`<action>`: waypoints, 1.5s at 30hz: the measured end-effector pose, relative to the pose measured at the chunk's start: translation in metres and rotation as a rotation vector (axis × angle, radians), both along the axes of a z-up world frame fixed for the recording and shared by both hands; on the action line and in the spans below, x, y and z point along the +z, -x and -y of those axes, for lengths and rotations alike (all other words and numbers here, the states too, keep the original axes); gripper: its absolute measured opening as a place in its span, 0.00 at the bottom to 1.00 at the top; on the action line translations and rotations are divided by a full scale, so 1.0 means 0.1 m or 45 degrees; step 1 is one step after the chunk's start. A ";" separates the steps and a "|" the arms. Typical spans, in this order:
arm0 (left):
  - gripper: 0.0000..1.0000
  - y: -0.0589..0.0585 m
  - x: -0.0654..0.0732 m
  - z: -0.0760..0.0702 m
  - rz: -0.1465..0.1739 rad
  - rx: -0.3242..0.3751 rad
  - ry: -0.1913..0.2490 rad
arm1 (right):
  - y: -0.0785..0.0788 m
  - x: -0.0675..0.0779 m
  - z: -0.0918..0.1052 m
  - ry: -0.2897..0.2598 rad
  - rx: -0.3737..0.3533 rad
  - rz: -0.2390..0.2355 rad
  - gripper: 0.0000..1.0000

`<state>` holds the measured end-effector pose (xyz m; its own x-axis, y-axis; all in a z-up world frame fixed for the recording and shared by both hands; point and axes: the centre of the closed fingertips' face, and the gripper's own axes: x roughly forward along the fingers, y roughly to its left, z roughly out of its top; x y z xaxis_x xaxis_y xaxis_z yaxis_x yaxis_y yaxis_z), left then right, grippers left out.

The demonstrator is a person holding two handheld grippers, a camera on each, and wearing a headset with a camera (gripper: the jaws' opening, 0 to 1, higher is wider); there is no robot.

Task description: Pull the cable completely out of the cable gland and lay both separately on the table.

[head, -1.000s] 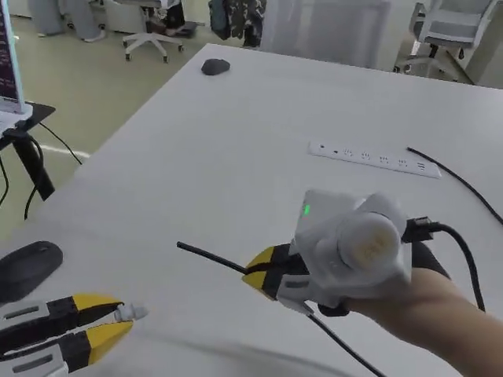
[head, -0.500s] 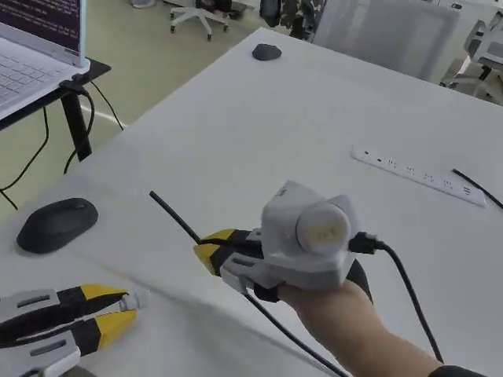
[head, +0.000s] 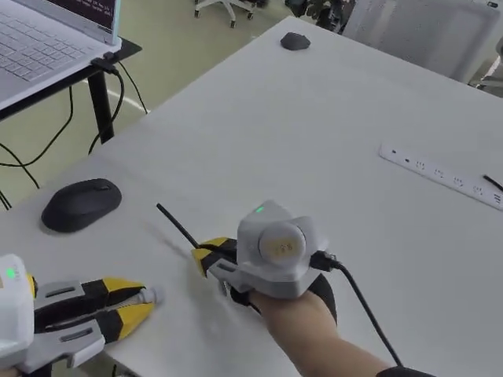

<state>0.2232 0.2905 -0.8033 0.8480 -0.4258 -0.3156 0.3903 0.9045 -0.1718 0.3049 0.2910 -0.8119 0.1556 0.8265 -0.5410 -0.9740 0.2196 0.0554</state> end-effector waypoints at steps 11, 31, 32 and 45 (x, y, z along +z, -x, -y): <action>0.16 -0.02 -0.01 0.03 0.030 -0.013 0.014 | -0.05 -0.10 0.00 0.027 -0.011 0.034 0.00; 0.60 -0.05 -0.01 -0.08 0.072 0.094 0.044 | -0.10 -0.04 -0.02 0.009 0.002 0.084 0.44; 0.63 -0.06 0.00 -0.08 0.073 0.098 0.041 | -0.14 -0.02 -0.03 -0.005 -0.019 0.078 0.51; 0.99 -0.17 0.30 -0.06 0.182 0.149 0.149 | -0.22 0.09 0.00 -0.119 -0.163 -0.051 1.00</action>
<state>0.2399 0.2961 -0.7733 0.9265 -0.3483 -0.1426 0.3116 0.9224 -0.2284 0.3270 0.2909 -0.8026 0.2427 0.8484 -0.4705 -0.9350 0.3339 0.1198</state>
